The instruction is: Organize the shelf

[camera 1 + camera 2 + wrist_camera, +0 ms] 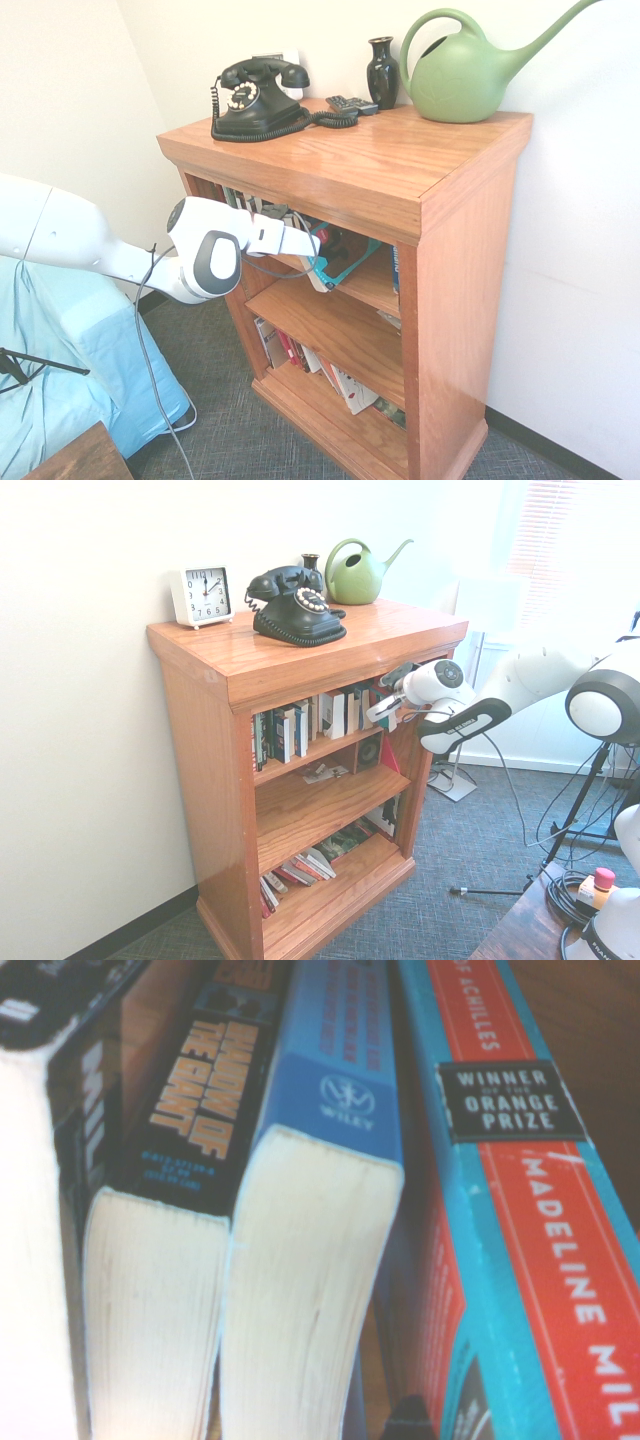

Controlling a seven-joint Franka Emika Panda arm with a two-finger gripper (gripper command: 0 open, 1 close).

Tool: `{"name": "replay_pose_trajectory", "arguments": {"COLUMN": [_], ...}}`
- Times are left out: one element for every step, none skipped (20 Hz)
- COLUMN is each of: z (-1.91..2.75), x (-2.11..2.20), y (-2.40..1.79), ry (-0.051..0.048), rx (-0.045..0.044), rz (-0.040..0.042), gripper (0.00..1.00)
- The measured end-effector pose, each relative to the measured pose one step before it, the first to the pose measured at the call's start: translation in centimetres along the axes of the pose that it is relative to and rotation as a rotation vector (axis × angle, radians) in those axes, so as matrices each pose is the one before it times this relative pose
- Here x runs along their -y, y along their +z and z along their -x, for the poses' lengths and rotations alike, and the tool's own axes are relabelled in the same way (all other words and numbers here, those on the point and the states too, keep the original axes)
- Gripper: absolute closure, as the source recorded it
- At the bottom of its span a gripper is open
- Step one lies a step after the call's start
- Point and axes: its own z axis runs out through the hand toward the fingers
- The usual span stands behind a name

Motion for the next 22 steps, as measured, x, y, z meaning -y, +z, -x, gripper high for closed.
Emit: {"name": "replay_pose_trajectory", "arguments": {"z": [-0.001,-0.005,-0.001,-0.005,-0.003,-0.001,0.011,0.008,0.010,0.027,0.007,0.025,0.056,0.184,0.199,0.135,0.127,0.020,-0.019,0.074,0.163,0.254], "x": [0.003,0.000,0.006,0.004,0.000,-0.002,-0.012,-0.003,-0.029,-0.050,-0.085,-0.107,-0.121,-0.202,-0.287,-0.293,-0.376,-0.433,-0.408,-0.419,-0.400,-0.362], "y": [0.000,-0.001,-0.002,-0.003,0.000,0.001,0.003,-0.006,-0.009,-0.011,-0.024,-0.023,-0.031,-0.063,-0.123,-0.285,-0.424,-0.503,-0.630,-0.668,-0.603,-0.597], "ry": [-0.00051,-0.00021,-0.00007,0.00045,0.00021,0.00006,0.00014,0.00003,0.00020,-0.00022,-0.00207,-0.00516,-0.00570,-0.00649,-0.00449,-0.00090,-0.00104,0.00227,0.00395,0.00342,0.00395,0.00267], "rx": [0.00000,-0.00004,-0.00003,-0.00006,-0.00002,0.00001,0.00016,-0.00033,-0.00070,-0.00077,-0.00187,-0.00192,-0.00086,0.00141,0.00056,0.00002,0.00095,0.00042,-0.00051,0.00200,0.00435,0.00512], "rz": [-0.00003,-0.00002,-0.00015,-0.00010,-0.00001,0.00003,0.00004,-0.00094,-0.00153,-0.00195,-0.00279,-0.00277,-0.00128,0.00118,0.00023,-0.00297,-0.00328,-0.00258,-0.00653,-0.00603,-0.00519,-0.00735], "gripper": [0.00,0.00,0.00,0.00,0.00,0.00,0.00,0.00,0.00,0.00,0.00,0.00,0.00,0.00,0.00,0.00,0.00,0.00,0.00,0.00,0.00,0.00]}}
